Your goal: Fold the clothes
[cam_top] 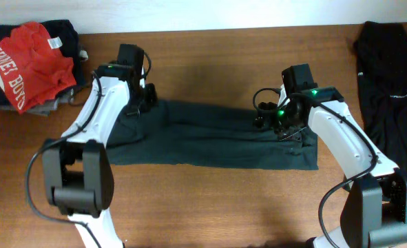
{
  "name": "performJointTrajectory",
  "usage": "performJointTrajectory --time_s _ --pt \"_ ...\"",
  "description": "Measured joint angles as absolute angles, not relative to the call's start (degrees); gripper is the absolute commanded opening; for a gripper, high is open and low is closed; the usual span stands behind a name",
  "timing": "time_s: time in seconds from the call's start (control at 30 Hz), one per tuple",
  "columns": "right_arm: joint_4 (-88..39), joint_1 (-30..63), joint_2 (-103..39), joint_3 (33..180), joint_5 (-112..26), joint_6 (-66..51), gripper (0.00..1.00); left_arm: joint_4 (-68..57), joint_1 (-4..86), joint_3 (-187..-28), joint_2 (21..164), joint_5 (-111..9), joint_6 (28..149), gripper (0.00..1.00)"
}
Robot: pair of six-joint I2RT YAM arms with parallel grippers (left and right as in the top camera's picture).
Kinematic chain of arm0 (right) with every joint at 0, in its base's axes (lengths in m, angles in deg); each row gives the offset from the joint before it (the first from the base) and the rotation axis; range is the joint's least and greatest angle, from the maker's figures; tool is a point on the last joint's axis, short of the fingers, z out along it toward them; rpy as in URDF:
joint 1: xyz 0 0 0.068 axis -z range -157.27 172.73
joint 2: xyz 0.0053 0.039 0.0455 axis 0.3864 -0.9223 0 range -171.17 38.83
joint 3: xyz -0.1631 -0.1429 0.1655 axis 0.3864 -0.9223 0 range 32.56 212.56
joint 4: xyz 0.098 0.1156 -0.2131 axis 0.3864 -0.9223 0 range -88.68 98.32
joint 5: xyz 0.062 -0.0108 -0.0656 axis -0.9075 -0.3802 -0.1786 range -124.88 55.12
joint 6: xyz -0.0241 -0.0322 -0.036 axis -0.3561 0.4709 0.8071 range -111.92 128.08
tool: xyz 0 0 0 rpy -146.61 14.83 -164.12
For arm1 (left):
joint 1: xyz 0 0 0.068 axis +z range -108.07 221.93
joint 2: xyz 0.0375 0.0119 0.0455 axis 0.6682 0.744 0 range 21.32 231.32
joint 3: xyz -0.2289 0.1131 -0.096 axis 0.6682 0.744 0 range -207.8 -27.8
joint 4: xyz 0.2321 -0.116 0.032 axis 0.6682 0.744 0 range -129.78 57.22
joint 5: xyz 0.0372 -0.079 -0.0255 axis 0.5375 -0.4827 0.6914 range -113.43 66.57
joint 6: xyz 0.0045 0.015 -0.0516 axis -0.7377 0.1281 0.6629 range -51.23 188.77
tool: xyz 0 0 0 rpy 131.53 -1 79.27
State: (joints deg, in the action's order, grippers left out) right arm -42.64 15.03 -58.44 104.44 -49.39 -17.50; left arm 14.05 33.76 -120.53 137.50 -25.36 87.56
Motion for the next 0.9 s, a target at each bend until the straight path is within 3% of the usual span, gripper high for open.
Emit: performJointTrajectory --time_s 0.33,0.4,0.43,0.57,0.63,0.7,0.8,0.9 --pt "-45.5 15.0 -58.4 104.4 -49.4 -16.9 0.87 14.2 37.0 -120.1 143.2 -24.1 87.6 0.01" --pt "-47.0 15.0 -58.4 104.4 -49.4 -15.9 0.74 14.2 37.7 -120.1 143.2 -22.9 87.6 0.01" --pt "-47.7 15.0 -58.4 104.4 -49.4 -15.7 0.59 14.2 38.0 -120.1 143.2 -22.2 87.5 0.01" --pt "-49.5 14.8 -58.5 104.3 -49.4 -15.5 0.38 14.0 39.7 -120.1 143.2 -20.8 87.5 0.01" --pt "-48.8 14.4 -58.5 103.9 -49.4 -15.1 0.2 13.5 40.8 -120.1 143.2 -20.4 87.5 0.01" --pt "-46.9 13.6 -58.5 103.1 -49.4 -15.1 0.1 13.2 41.7 -120.1 143.2 -20.1 87.5 0.01" --pt "-43.8 12.7 -58.5 101.7 -49.1 -14.9 0.04 13.1 42.6 -120.1 143.2 -19.9 87.5 0.01" --pt "-43.5 12.5 -58.6 100.2 -45.8 -14.8 0.04 13.1 42.8 -120.1 143.2 -19.7 87.5 0.01"
